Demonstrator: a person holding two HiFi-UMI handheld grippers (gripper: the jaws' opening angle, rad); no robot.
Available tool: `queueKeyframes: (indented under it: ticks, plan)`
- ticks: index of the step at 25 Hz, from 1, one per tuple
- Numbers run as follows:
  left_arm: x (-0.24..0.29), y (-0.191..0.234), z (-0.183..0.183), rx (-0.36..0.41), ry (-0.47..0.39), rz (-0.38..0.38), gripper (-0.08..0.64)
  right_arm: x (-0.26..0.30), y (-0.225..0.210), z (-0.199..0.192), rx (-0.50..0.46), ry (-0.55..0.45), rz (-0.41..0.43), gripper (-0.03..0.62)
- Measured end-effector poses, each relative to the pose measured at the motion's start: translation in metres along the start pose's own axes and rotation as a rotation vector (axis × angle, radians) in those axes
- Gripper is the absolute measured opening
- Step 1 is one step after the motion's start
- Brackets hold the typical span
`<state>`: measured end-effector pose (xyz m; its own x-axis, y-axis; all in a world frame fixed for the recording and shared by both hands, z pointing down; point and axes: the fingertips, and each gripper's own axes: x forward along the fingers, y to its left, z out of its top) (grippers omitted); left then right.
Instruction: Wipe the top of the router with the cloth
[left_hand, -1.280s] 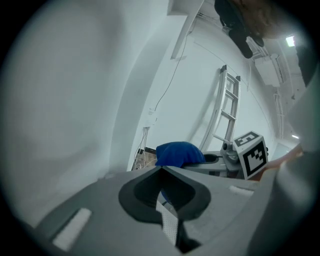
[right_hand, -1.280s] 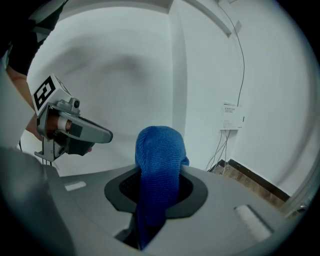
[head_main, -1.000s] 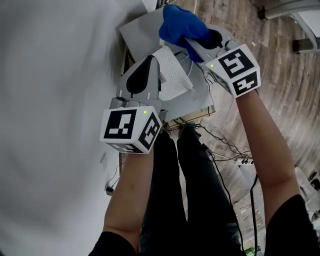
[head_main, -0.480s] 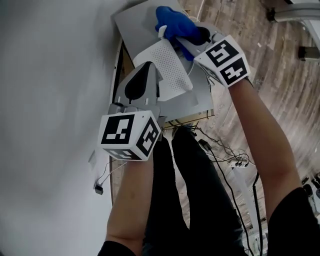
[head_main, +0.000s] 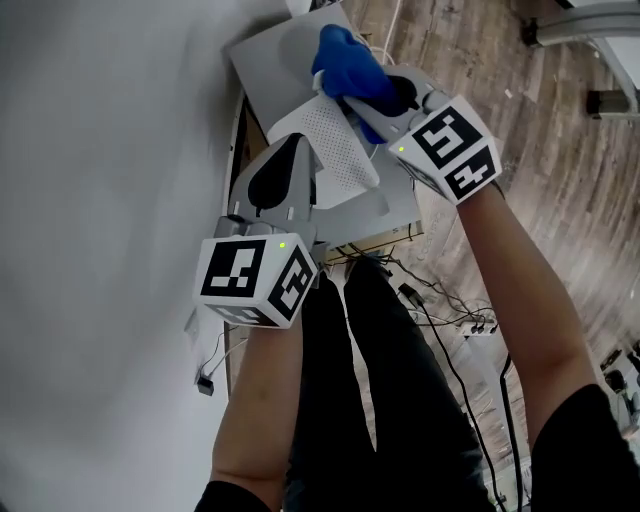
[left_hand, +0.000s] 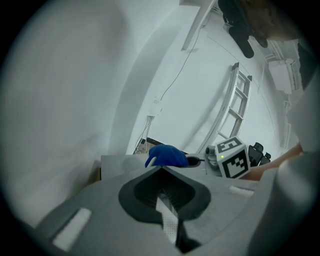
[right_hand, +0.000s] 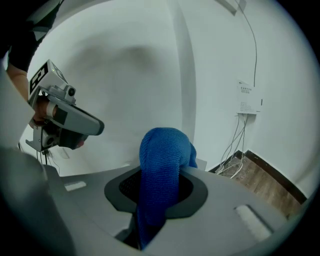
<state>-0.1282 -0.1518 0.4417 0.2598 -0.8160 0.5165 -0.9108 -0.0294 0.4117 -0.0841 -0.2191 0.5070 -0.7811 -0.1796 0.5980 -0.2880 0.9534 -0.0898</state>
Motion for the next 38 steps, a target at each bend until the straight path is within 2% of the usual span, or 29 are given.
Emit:
queueKeyframes:
  ticks: [6, 12, 14, 18, 20, 26, 30, 35, 38]
  plan:
    - [-0.012, -0.027, 0.050, 0.073, -0.025, -0.049, 0.000, -0.048, 0.024, 0.049, 0.090, -0.092, -0.058, 0.107]
    - [-0.048, -0.063, 0.077, 0.142, -0.044, -0.076, 0.000, -0.110, 0.056, 0.099, 0.166, -0.165, -0.127, 0.107]
    - [-0.070, -0.080, 0.093, 0.169, -0.062, -0.081, 0.000, -0.138, 0.063, 0.121, 0.198, -0.199, -0.173, 0.107]
    - [-0.124, -0.127, 0.139, 0.208, -0.130, -0.102, 0.000, -0.207, 0.085, 0.162, 0.259, -0.272, -0.322, 0.107]
    - [-0.158, -0.158, 0.164, 0.239, -0.164, -0.118, 0.000, -0.249, 0.107, 0.188, 0.280, -0.319, -0.356, 0.107]
    - [-0.263, -0.251, 0.238, 0.354, -0.264, -0.171, 0.000, -0.372, 0.172, 0.270, 0.229, -0.424, -0.383, 0.107]
    - [-0.336, -0.300, 0.268, 0.416, -0.373, -0.213, 0.000, -0.439, 0.211, 0.298, 0.202, -0.498, -0.456, 0.107]
    - [-0.411, -0.318, 0.279, 0.475, -0.447, -0.311, 0.000, -0.494, 0.263, 0.327, 0.167, -0.556, -0.583, 0.107]
    - [-0.467, -0.305, 0.275, 0.479, -0.466, -0.322, 0.000, -0.512, 0.313, 0.328, 0.169, -0.559, -0.658, 0.107]
